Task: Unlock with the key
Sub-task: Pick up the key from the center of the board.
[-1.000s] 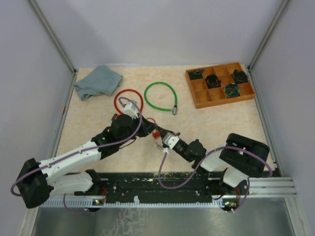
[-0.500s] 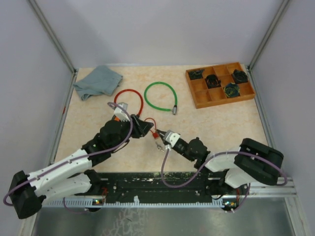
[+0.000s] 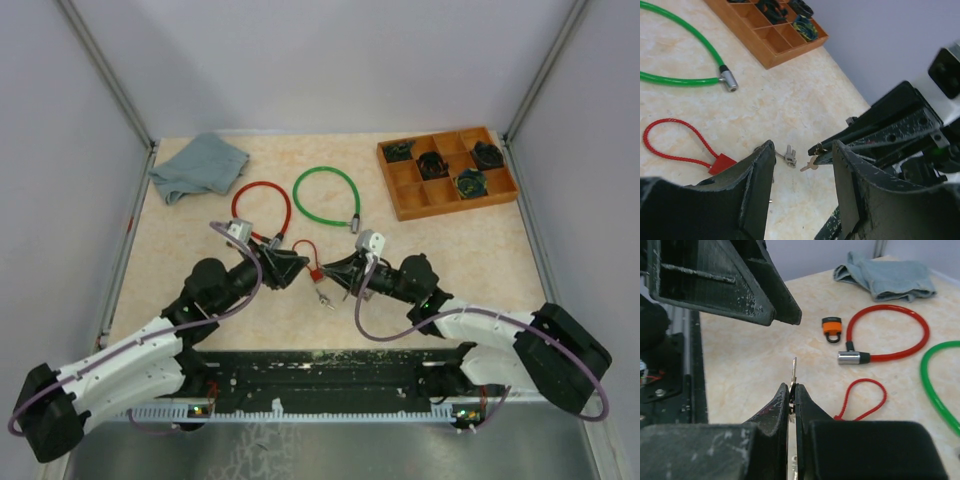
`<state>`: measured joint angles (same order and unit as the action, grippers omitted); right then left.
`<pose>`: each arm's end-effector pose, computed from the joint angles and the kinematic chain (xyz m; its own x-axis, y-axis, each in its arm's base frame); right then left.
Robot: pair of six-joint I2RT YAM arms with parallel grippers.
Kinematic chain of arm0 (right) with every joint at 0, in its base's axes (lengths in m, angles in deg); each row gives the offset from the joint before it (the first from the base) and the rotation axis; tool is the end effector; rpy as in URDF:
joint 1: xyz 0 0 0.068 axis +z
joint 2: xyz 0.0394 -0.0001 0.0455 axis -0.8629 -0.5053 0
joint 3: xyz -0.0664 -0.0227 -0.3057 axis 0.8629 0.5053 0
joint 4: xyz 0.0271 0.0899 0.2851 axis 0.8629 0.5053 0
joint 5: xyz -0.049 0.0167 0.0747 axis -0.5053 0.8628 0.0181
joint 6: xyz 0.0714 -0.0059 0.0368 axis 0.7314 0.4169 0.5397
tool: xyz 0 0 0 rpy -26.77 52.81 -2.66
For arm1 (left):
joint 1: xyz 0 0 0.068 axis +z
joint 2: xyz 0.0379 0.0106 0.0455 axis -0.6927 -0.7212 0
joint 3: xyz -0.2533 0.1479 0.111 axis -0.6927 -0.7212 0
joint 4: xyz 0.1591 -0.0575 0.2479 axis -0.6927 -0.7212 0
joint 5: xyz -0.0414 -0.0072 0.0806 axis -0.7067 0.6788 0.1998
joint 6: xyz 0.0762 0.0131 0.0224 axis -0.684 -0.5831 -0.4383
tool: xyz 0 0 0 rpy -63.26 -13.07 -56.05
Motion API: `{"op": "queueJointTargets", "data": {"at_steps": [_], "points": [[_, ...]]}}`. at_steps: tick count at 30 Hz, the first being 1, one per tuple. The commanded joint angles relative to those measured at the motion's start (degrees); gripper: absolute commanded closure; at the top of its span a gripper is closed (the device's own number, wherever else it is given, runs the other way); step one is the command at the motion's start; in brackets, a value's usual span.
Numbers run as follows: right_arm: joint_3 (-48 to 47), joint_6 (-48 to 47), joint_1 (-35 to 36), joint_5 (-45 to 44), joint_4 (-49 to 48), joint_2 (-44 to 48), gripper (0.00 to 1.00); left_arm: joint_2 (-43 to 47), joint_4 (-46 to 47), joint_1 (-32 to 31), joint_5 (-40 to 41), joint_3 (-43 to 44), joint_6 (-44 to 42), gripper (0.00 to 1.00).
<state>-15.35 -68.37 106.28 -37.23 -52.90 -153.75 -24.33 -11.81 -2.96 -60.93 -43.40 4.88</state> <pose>0.1702 0.2154 0.2315 0.0169 0.0544 -0.9984 -0.9190 0.3941 0.0059 0.1647 -0.1710 0.2803 -0.3839 -0.3709 -0.8456 0.5837 0.6121 -0.5335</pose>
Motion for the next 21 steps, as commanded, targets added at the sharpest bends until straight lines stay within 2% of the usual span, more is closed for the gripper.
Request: {"op": "queueJointTargets", "data": {"at_steps": [1,6,11,17,21], "points": [[-1.8,14.9,-3.7,15.4,-9.0,0.6,1.00,0.2,12.2,2.4,-13.2,-2.7,-1.3,0.45],[-2.7,26.0,-5.4,21.5,-18.5,-2.8,1.00,-1.7,21.4,5.1,-23.1,-4.8,1.3,0.47],[-3.9,33.8,-5.5,24.8,-27.6,-7.6,1.00,-3.7,24.9,5.7,-26.6,-4.9,2.4,0.53],[-4.5,38.7,-5.6,25.2,-33.3,-11.1,1.00,-4.9,29.1,5.7,-30.5,-5.6,3.5,0.59],[-4.7,39.2,-5.5,24.4,-33.3,-11.3,1.00,-5.2,29.4,5.7,-31.1,-5.8,3.8,0.66]]}}
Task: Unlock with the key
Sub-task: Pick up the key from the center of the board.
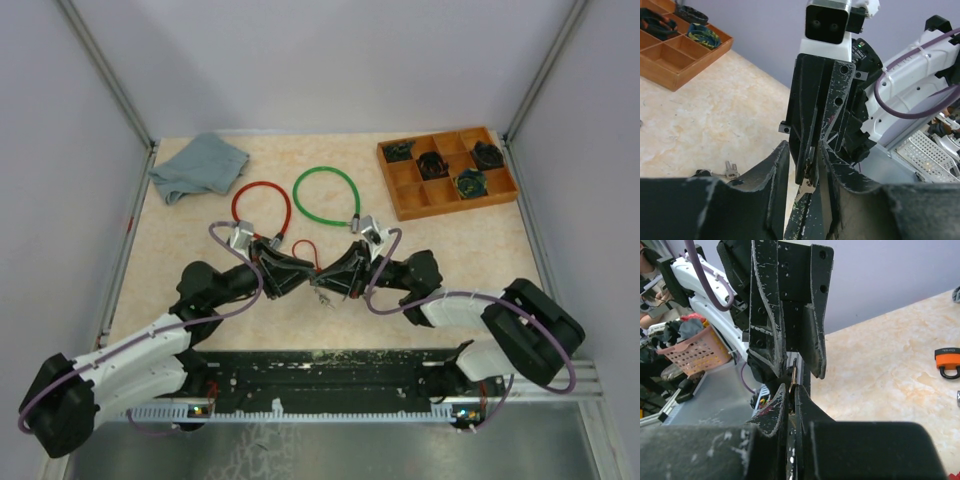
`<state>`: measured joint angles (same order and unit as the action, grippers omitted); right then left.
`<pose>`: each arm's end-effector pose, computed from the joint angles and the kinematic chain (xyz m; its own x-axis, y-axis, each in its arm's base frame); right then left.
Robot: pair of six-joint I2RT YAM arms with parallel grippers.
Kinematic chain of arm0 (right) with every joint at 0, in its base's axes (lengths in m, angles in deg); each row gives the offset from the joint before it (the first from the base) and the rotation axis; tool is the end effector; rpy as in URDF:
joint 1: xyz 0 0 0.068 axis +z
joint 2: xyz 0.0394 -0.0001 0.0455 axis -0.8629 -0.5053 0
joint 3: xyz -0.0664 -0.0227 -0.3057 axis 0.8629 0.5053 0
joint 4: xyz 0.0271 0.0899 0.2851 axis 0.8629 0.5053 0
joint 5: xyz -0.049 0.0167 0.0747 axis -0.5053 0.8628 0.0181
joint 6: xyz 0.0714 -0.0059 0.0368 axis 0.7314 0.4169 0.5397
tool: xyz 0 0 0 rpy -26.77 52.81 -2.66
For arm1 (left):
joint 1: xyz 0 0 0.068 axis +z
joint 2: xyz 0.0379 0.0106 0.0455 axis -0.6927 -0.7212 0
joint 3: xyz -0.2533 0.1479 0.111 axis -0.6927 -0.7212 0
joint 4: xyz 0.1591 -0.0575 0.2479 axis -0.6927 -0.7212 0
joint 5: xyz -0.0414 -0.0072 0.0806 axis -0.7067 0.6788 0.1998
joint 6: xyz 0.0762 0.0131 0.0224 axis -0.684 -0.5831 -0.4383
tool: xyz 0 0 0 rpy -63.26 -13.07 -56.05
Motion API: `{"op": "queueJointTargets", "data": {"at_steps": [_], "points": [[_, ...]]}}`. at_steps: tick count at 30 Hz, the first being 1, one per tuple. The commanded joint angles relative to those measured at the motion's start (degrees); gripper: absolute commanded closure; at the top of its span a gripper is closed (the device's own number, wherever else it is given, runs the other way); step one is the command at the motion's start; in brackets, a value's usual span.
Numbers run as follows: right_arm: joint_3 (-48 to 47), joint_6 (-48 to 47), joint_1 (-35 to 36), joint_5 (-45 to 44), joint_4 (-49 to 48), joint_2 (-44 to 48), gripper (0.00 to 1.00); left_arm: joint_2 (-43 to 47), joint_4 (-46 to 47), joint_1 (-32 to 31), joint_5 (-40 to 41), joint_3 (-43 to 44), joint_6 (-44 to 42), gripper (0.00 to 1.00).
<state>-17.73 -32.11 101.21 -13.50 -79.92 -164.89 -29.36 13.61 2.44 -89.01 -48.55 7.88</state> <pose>0.1755 0.2203 0.2534 -0.3694 0.2632 -0.8912 -0.9283 -0.0612 0.3667 0.1551 -0.1768 0.2843 -0.3762 -0.3631 -0.8524 0.8493 0.2326 -0.4739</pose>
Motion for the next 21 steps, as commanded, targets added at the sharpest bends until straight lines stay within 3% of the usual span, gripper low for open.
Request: {"op": "queueJointTargets", "data": {"at_steps": [1,5,10,12,16,21], "points": [[-2.3,3.0,-0.4,0.3,-6.3,-0.1,1.00,-0.3,4.1,0.3,-3.2,-0.6,0.9,0.67],[-2.4,2.9,-0.4,-0.1,-5.1,0.5,1.00,-0.7,5.0,0.3,-3.7,-0.6,1.5,0.76],[-2.5,2.8,-0.4,-0.5,-4.1,0.8,1.00,-0.9,5.5,0.3,-3.8,-0.6,2.0,0.99],[-2.4,2.8,-0.4,-0.9,-3.8,0.9,1.00,-0.9,5.6,0.3,-3.6,-0.6,2.2,1.00],[-0.5,1.0,-0.4,-3.1,-5.5,1.7,0.79,-0.9,1.0,0.3,-0.9,0.8,2.2,1.00],[2.8,-3.8,-0.4,-7.7,-5.5,4.7,0.64,-0.2,-4.1,0.2,1.3,2.4,2.6,1.00]]}}
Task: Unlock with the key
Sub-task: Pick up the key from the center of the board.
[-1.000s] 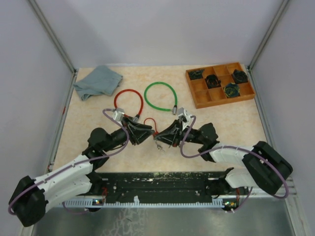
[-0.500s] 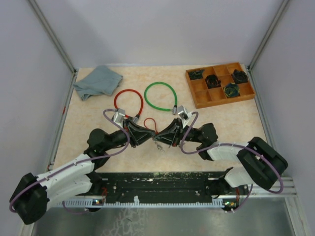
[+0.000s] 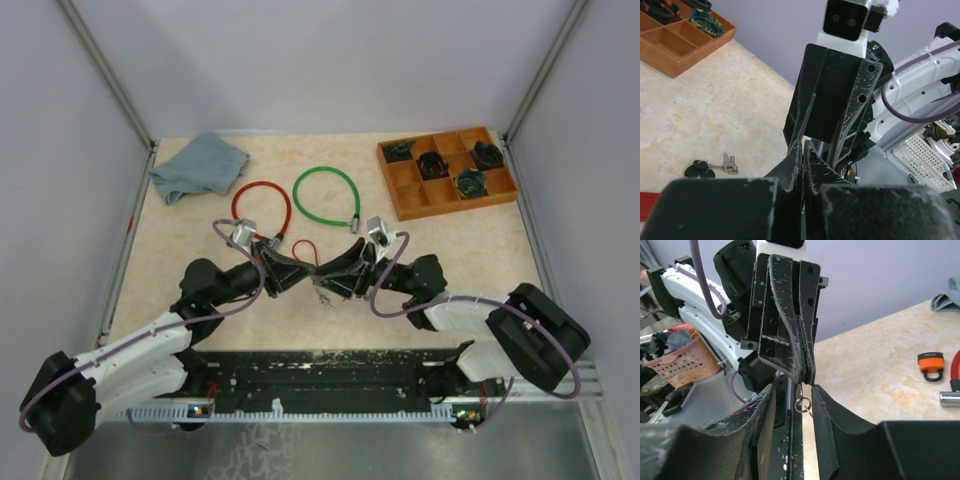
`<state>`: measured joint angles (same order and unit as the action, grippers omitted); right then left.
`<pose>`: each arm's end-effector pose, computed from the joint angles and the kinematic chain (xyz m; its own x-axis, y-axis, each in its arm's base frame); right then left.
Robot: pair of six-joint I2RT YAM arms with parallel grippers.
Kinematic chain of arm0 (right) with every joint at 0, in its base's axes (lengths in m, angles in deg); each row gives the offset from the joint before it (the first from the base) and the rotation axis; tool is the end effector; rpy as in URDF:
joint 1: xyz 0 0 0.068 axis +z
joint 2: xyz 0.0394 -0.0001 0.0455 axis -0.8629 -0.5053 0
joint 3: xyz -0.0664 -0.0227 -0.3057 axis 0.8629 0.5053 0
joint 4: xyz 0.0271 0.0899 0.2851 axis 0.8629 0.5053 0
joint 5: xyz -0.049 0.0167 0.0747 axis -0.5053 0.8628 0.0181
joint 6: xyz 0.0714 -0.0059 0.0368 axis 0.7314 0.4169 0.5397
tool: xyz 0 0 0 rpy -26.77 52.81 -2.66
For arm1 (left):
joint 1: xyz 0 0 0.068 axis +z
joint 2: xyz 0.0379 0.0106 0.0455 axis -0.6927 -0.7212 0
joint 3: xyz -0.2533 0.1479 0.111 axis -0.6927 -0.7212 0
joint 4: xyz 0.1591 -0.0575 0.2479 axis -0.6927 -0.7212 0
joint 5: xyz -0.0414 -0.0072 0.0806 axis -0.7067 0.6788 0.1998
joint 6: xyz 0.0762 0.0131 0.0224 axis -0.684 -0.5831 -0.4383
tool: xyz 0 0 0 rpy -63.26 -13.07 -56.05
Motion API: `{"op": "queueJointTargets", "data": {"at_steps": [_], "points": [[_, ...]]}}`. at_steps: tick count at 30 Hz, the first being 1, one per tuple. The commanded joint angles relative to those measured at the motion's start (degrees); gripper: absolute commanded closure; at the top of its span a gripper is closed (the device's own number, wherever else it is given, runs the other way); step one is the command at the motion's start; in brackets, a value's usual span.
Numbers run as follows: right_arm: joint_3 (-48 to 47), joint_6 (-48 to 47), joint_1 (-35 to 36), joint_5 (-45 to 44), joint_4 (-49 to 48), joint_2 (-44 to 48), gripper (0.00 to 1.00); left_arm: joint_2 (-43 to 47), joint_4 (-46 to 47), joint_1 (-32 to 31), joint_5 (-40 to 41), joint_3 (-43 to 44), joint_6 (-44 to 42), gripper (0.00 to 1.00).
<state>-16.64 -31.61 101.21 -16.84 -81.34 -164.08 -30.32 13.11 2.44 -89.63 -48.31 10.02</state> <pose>0.1747 0.2156 0.2547 -0.3619 0.3089 -0.8796 -0.9275 -0.0246 0.3729 0.1570 -0.1794 0.2812 -0.4234 -0.3539 -0.8340 0.8297 0.2183 -0.5138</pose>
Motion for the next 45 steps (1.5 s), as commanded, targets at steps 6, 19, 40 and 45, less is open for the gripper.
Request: {"op": "queueJointTargets", "data": {"at_steps": [6,19,40,45], "points": [[1.7,-5.0,-0.4,-4.4,-3.4,3.7,0.62,1.1,-4.7,0.2,2.2,3.0,1.2,1.00],[1.1,-1.6,-0.3,-3.4,-8.5,-1.4,0.70,-1.5,-0.3,0.1,1.7,2.2,5.0,1.00],[3.7,-3.0,-0.8,-7.6,-3.2,1.1,1.00,-0.5,-14.6,0.1,10.3,4.5,1.7,0.75],[5.4,-6.6,-1.3,-12.6,5.1,5.2,1.00,-1.2,-26.7,0.1,19.0,7.3,0.3,0.54]]}}
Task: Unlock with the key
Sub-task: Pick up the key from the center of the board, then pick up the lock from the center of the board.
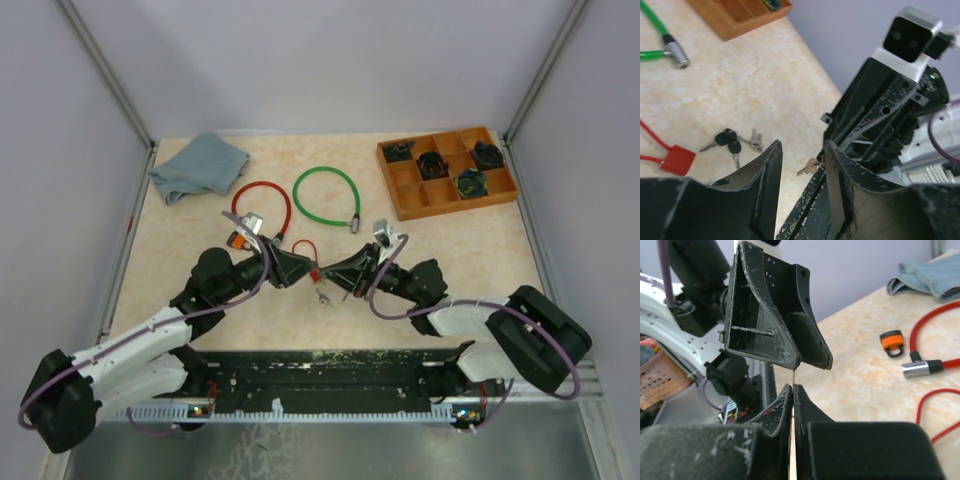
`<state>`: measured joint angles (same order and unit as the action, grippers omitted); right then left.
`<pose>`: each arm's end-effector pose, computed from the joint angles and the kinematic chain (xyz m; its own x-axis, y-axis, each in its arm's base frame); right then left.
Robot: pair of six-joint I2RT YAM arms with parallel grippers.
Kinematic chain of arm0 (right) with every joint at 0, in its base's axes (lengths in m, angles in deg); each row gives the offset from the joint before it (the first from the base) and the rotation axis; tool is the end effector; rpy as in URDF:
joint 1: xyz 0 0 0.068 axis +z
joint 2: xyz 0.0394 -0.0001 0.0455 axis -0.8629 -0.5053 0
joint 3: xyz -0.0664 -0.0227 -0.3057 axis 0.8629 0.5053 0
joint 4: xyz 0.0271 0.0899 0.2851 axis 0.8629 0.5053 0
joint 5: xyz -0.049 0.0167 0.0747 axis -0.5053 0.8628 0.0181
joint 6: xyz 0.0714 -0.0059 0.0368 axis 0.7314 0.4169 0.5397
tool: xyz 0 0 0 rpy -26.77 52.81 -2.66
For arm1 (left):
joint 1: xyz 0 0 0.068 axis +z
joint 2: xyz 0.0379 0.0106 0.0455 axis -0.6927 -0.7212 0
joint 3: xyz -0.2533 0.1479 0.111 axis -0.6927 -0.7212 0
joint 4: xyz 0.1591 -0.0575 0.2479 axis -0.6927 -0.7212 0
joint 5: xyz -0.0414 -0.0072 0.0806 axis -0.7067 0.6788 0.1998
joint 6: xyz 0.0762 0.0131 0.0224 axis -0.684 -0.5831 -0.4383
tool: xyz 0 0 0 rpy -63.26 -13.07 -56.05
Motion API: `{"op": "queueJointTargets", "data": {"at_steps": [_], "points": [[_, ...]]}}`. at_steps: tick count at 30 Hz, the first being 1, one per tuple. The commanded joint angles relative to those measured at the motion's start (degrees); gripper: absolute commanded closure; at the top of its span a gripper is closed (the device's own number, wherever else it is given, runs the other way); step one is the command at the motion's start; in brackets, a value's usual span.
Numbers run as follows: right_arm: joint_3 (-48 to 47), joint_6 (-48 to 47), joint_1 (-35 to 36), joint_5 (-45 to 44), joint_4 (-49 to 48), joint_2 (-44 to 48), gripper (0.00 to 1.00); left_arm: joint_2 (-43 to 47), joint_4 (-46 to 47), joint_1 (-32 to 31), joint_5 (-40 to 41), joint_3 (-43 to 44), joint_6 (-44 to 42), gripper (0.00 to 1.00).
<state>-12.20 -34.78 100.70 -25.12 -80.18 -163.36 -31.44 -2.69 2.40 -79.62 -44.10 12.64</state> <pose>0.1759 0.2026 0.2325 -0.3492 0.3413 -0.8727 -0.9012 0.1329 0.4126 0.1776 -0.1827 0.2697 -0.5411 -0.3467 -0.7662 0.6486 0.4079 -0.6426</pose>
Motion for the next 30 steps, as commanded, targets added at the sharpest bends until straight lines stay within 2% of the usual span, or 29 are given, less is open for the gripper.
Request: {"op": "queueJointTargets", "data": {"at_steps": [1,6,12,16,25,30], "points": [[1.0,-4.5,-0.8,-5.5,6.7,5.6,1.00,-0.6,-14.3,0.1,10.8,3.8,-2.4,0.52],[3.0,-9.3,-0.9,-10.8,15.4,11.0,1.00,-6.5,-27.9,0.1,17.8,10.8,-2.0,0.42],[5.7,-13.4,-0.9,-16.7,23.0,18.3,1.00,-16.6,-38.2,0.1,19.2,19.5,-1.9,0.33],[7.6,-15.2,-0.9,-20.2,25.6,22.4,1.00,-25.6,-45.1,0.0,18.9,27.1,-2.0,0.24],[10.9,-16.8,-0.9,-25.9,27.1,28.9,1.00,-46.3,-63.9,-0.1,25.4,47.3,2.4,0.19],[11.5,-17.1,-0.9,-27.0,28.2,30.9,1.00,-53.7,-69.8,-0.1,25.0,53.5,6.8,0.24]]}}
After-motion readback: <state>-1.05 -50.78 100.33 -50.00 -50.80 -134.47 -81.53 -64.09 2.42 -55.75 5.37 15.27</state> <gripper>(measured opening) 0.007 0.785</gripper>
